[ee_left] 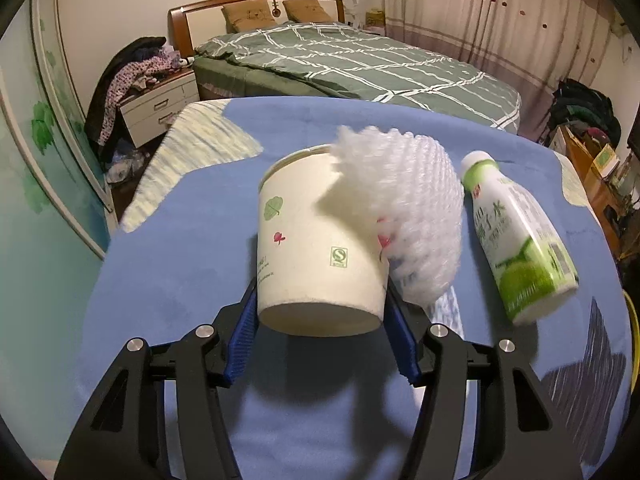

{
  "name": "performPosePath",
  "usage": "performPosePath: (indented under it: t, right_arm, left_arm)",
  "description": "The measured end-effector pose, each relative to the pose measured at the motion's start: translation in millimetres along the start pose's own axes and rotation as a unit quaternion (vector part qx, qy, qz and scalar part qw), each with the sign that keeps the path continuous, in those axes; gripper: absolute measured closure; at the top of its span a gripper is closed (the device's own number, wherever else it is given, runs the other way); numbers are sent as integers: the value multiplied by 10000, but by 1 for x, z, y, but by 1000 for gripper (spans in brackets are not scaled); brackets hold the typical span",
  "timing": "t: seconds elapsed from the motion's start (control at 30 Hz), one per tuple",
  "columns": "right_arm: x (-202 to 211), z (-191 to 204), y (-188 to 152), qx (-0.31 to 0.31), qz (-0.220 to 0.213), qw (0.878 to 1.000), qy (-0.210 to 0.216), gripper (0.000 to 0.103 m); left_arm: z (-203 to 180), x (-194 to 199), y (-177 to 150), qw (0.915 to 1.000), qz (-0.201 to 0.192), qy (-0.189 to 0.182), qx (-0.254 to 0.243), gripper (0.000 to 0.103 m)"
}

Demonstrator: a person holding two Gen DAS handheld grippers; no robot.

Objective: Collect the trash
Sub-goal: 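Carry the paper cup over the yellow bin and open the left gripper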

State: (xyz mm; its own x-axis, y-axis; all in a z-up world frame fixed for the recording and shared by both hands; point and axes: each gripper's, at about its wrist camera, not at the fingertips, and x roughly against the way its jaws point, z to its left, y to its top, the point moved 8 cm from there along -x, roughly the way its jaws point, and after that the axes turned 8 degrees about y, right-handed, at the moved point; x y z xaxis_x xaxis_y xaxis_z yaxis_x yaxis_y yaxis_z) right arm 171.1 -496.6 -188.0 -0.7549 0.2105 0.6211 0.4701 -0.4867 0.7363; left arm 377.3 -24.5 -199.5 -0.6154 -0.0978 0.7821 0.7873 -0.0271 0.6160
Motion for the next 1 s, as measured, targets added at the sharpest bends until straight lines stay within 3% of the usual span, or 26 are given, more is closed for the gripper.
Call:
performPosePath:
  t: [0.2,0.6,0.77,1.0]
  right_arm:
    - [0,0,0,-1,-4,10000,0,53]
    - [2,0,4,-35,-65,9999,77,53]
    - [20,-7,7,-58,-171,9996,206,53]
    - [66,-34,16,-17,-465,9988,116,48]
  left_arm:
    - [11,42,-30,9999,-78,17,-153,46]
    - [-10,147,-61,9966,-606,-444,-336,46]
    - [-51,178,-60,9916,-782,-770,-689,46]
    - [-155,193,-56,9750,-806,-1530,-1393,46]
